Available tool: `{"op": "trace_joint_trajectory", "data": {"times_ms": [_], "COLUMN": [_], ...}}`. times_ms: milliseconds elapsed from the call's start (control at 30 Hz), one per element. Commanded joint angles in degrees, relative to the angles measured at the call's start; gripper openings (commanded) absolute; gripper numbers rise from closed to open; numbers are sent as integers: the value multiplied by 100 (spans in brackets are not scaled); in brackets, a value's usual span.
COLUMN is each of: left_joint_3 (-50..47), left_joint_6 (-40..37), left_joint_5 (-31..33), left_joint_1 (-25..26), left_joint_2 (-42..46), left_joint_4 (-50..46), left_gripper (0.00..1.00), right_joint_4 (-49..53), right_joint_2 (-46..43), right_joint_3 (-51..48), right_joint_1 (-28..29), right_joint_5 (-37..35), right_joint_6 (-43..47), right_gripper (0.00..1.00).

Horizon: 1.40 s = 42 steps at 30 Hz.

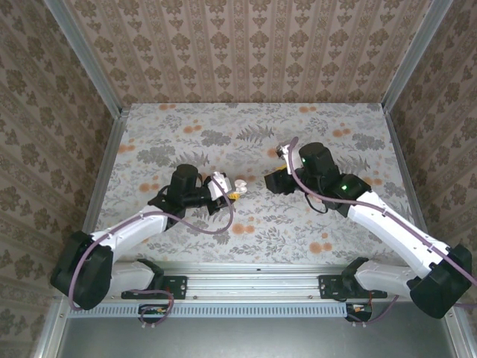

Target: Insert the wireless bluetooth earbuds into the charging case

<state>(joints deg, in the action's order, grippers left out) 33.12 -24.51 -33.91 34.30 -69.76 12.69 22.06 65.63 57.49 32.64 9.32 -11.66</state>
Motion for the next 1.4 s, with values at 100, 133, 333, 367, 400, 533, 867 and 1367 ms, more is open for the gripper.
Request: {"op": "trace_joint_trajectory", "data": {"times_ms": [100,133,333,367,400,533,867,1367], "left_joint_3": [-191,-210,-458,-501,-550,-717,-1018,-1010], "left_joint_6": [397,407,717,748,772,749,747,819], "left_joint_5": [173,204,393,402,412,405,722,1003], "left_joint_1": [-38,-38,-38,-38,-38,-30,-29,-55], "left_joint_2": [259,277,414,431,444,494,455,561], "left_joint_4": [454,454,791,891,975,1186,1778,1742], "left_gripper": [5,5,5,5,5,5,5,5], "right_joint_4": [363,357,691,818,1063,1605,3346,3738], "right_joint_2": [158,192,741,883,1053,1574,3186,4985], "right_joint_3": [-320,-344,-170,-89,26,481,2215,3681], "right_joint_1": [-692,-808,-1490,-1600,-1675,-1709,-1751,-1656], "right_joint_5": [239,360,992,1038,1009,593,-53,-267], "right_joint_6": [-1159,-1247,-1862,-1968,-2059,-2264,-3349,-3787], "right_gripper": [47,45,42,42,42,43,45,41]}}
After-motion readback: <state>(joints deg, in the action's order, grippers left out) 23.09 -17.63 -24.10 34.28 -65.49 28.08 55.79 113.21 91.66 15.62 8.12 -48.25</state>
